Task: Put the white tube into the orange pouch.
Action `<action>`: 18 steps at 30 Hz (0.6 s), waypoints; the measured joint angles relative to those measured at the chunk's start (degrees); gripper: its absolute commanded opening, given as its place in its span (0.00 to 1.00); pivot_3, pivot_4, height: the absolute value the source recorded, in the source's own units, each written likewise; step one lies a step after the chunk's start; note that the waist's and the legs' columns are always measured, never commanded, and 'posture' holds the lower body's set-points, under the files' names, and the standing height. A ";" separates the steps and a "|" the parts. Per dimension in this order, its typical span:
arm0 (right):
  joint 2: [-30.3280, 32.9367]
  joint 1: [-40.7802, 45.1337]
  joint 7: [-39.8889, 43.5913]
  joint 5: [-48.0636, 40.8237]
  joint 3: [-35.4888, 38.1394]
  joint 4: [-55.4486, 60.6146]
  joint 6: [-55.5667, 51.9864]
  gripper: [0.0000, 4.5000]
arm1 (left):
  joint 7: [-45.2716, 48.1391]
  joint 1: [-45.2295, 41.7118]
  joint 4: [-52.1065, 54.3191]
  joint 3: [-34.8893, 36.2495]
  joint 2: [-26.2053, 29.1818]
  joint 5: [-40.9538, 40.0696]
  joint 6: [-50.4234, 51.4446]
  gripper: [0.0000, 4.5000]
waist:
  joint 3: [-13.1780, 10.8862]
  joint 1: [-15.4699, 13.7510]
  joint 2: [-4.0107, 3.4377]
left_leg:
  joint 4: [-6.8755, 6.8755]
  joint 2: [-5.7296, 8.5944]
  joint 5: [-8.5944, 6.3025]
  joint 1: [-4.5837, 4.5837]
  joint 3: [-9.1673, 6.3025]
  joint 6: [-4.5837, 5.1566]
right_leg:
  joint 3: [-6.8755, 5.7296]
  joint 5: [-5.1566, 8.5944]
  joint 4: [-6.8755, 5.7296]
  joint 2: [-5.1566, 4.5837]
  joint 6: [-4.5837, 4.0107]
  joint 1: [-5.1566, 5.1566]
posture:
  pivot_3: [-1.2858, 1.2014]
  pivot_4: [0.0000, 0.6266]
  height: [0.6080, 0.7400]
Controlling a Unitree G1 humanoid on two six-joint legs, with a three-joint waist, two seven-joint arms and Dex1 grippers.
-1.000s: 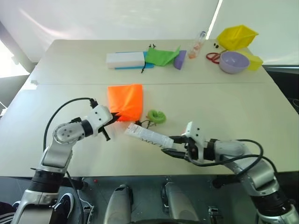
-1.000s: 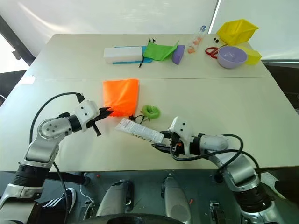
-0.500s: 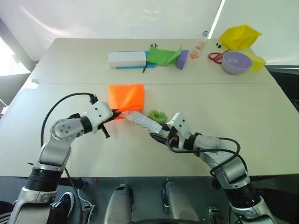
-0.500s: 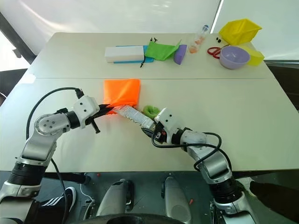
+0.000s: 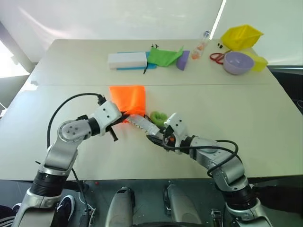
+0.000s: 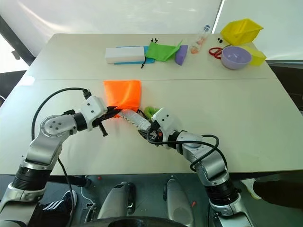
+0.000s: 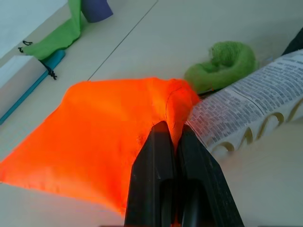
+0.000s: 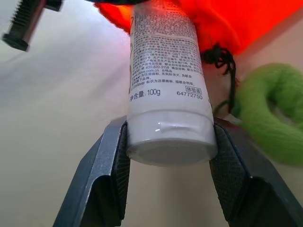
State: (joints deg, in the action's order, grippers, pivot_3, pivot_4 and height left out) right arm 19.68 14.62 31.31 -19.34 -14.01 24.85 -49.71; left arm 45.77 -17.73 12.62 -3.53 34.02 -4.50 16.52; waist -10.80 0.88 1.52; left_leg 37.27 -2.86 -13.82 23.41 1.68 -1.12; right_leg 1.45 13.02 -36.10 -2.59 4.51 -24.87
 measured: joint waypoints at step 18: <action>-4.44 3.25 -6.27 0.65 2.26 -2.59 -1.41 0.40 | 0.03 1.25 -0.88 0.03 -0.20 -1.21 -2.00 0.00 | 0.00 0.00 0.00 | -0.03 0.02 0.00 0.03 -0.02 0.00 | 0.00 0.01 0.01 0.00 0.01 -0.03 | 0.52 0.24 1.00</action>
State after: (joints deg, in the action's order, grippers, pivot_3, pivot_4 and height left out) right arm 15.24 17.87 25.04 -18.69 -11.75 22.25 -51.12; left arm 45.80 -16.48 11.74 -3.50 33.82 -5.71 14.52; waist -10.80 0.88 1.52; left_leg 37.24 -2.84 -13.82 23.43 1.66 -1.12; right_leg 1.45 13.03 -36.09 -2.59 4.52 -24.90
